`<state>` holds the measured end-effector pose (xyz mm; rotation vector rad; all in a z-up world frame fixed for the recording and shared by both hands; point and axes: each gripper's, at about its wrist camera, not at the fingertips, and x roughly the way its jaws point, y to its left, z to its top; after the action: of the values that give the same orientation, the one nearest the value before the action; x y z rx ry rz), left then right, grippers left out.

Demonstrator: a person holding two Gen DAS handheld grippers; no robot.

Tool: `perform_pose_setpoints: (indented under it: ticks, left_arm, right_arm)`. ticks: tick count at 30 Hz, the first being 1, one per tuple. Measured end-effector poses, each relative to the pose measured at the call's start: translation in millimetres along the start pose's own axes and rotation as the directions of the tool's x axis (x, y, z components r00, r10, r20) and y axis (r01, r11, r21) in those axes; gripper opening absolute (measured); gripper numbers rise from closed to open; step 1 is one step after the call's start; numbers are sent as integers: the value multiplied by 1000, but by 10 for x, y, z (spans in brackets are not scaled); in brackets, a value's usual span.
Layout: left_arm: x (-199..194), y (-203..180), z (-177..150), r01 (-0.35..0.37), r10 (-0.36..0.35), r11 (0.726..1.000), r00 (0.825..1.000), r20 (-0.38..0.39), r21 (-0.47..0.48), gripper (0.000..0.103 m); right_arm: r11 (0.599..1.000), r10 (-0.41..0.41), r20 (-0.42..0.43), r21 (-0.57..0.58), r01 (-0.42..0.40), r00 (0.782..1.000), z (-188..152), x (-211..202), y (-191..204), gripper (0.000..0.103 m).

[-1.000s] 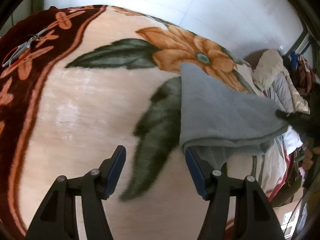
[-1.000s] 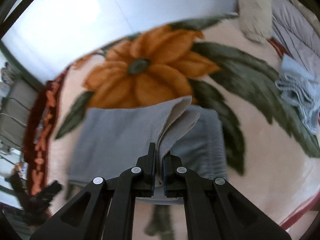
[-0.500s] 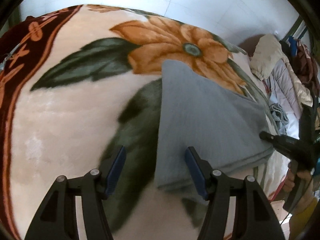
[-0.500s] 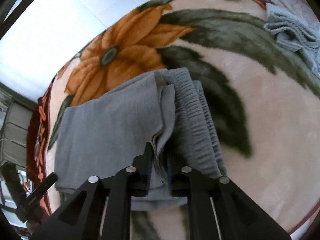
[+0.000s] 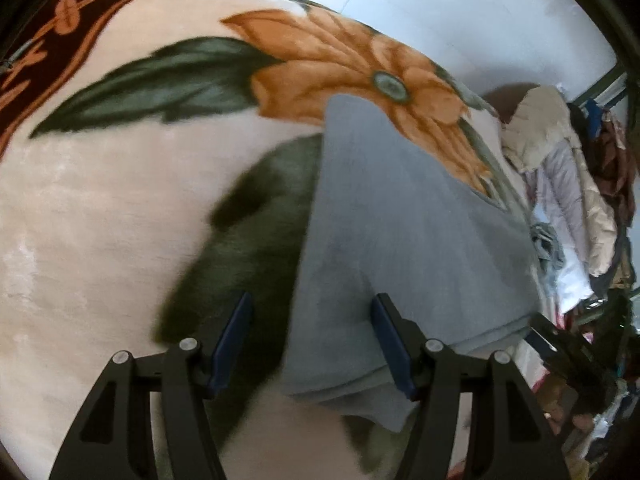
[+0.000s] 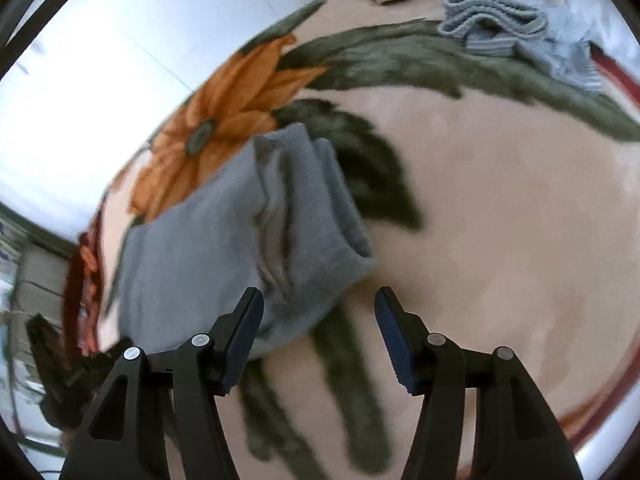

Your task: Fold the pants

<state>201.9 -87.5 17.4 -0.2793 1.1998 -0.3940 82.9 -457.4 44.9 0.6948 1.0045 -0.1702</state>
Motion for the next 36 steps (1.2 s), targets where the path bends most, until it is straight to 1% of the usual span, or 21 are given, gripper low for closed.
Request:
perform_pose_setpoints:
  ticks: [1,3,4,5,6,7,8,9,10,12,14,18,21,22,24,25,27,31,33,35,36]
  left_arm:
    - [17,-17,-9,39,-39,999,999,-10,-4,65]
    - [71,-53,-28,83,-83,996,996,-29,-20,64]
    - [93,-84,-37,79,-80,997,996,-26,-19,63]
    - [92,-113,-40,69,-69,998,997,-17,-10,54]
    - [91,-131,-45,61,-61,998,998,-10,0,35]
    - [93,-134,-47,69,-69,998,998,-10,-3,27]
    - [86,-122,-49,95,-96,995,995,-12,-21,20]
    - [69,-112,-46,106,-106,994,994,-7,-36,18]
    - [41,-115,-47,109,-109,993,994,0,-40,18]
    - [-62,-135,-39,122,-121,992,992,27,-43,16]
    - [-231,-157,-34,140,-137,989,989,62,-44,15]
    - [-657,-160,-98,126,-124,992,985,118,-10,15]
    - [-992,-19,-270,119,-115,992,984,136,-28,15]
    - [-1093,33,-353,112,-107,993,984,144,-28,15]
    - [-1291,163,-581,73,-68,997,985,158,-25,15]
    - [-1377,255,-731,54,-48,998,986,159,-34,15]
    - [-1455,400,-961,40,-30,997,989,145,-63,16]
    - [-1372,637,-1394,-8,16,995,997,78,-102,16]
    - [-1287,690,-1514,-18,24,994,999,48,-111,16]
    - [-1186,737,-1580,-59,61,993,998,18,-101,19]
    - [-1155,751,-1604,-73,74,993,997,8,-93,22]
  right_arm:
    - [1000,14,4,-1,-14,1000,15,37,15,59]
    - [1000,8,4,3,-8,1000,55,154,35,59]
    - [1000,9,3,15,-9,1000,63,192,32,59]
    - [1000,14,9,23,-14,1000,71,213,41,59]
    - [999,16,17,28,-17,1000,81,212,49,49]
    - [999,21,22,31,-22,1000,92,212,52,32]
    - [998,52,23,42,-53,998,100,202,51,26]
    - [996,75,20,54,-76,997,109,201,52,22]
    - [993,95,27,70,-96,995,102,171,60,20]
    - [992,109,41,53,-111,993,98,109,114,19]
    - [989,144,48,28,-145,988,62,-10,215,19]
    - [980,198,31,-14,-197,980,-90,-222,400,19]
    - [970,241,0,-35,-240,971,-289,-324,528,19]
    - [964,262,-23,-39,-262,965,-406,-345,584,19]
    - [958,278,-60,-53,-281,959,-576,-350,655,19]
    - [958,273,-82,-71,-279,958,-687,-345,702,19]
    - [961,234,-120,-123,-248,965,-923,-312,787,19]
    - [971,157,-153,-156,-180,976,-1150,-204,800,19]
    - [977,110,-161,-163,-137,981,-1207,-136,766,20]
    - [983,61,-178,-159,-90,982,-1249,-43,716,24]
    - [985,53,-183,-154,-82,982,-1245,-14,677,29]
